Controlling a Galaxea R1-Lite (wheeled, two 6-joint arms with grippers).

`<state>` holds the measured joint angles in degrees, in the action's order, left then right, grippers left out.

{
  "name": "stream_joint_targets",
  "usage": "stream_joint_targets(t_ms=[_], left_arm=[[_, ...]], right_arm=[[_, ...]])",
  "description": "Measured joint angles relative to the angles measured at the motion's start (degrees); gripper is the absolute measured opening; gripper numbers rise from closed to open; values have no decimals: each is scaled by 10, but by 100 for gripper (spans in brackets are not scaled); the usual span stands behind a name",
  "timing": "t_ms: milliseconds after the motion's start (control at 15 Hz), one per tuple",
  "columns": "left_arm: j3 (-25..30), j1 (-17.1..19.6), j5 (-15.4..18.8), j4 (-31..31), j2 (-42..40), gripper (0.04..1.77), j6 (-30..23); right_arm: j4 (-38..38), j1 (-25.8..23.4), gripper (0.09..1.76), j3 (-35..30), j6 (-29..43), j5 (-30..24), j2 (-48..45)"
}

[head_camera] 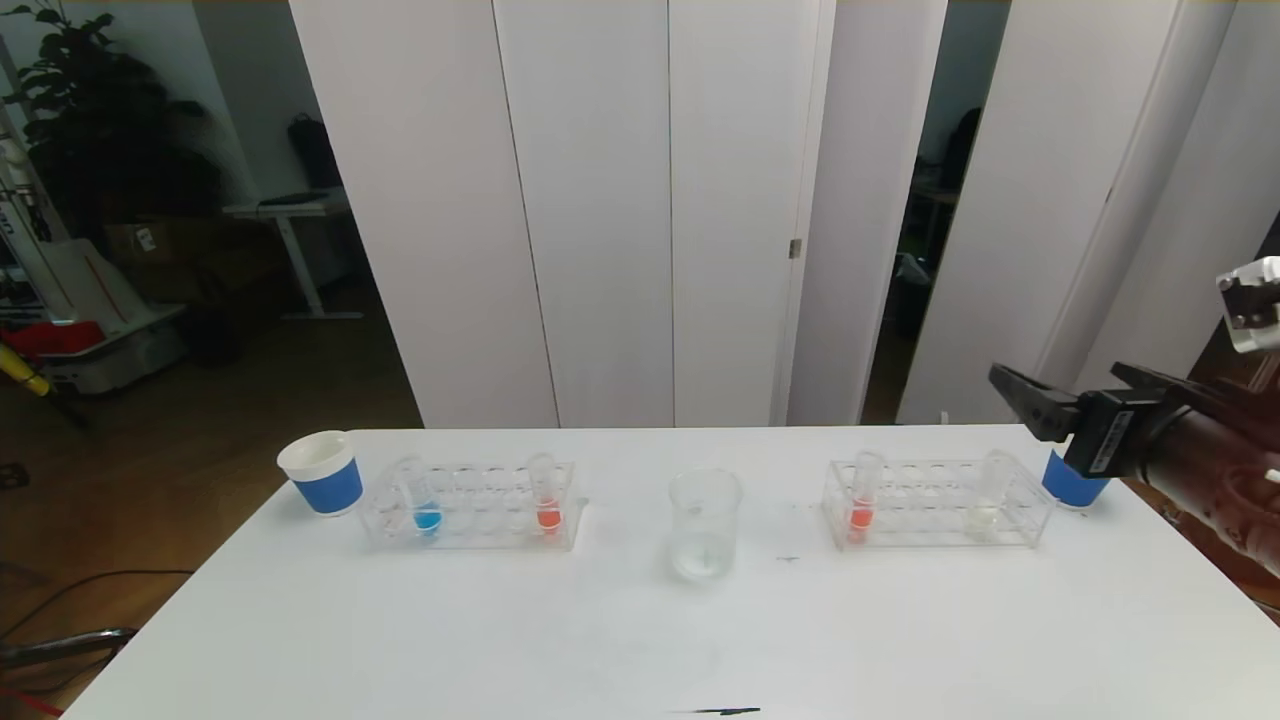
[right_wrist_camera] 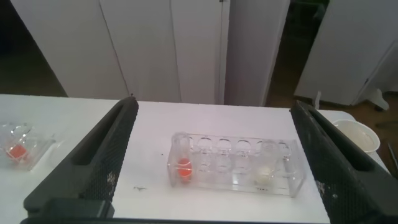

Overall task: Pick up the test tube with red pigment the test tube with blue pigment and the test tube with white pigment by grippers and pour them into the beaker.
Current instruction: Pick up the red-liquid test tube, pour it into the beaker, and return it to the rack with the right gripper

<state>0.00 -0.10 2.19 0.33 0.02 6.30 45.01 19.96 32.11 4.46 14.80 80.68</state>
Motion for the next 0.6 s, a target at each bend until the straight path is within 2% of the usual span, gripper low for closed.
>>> stream_joint_targets(t_ms=[267, 467, 600], left_arm=[[0, 0, 0, 0, 0, 175, 0], [0, 0, 0, 0, 0, 175, 0], [0, 0, 0, 0, 0, 175, 0]], right_arm=[[156, 54, 175, -101, 6, 45, 82], [265, 69, 175, -161, 7, 53, 148], [302, 71, 175, -179, 7, 80, 192]])
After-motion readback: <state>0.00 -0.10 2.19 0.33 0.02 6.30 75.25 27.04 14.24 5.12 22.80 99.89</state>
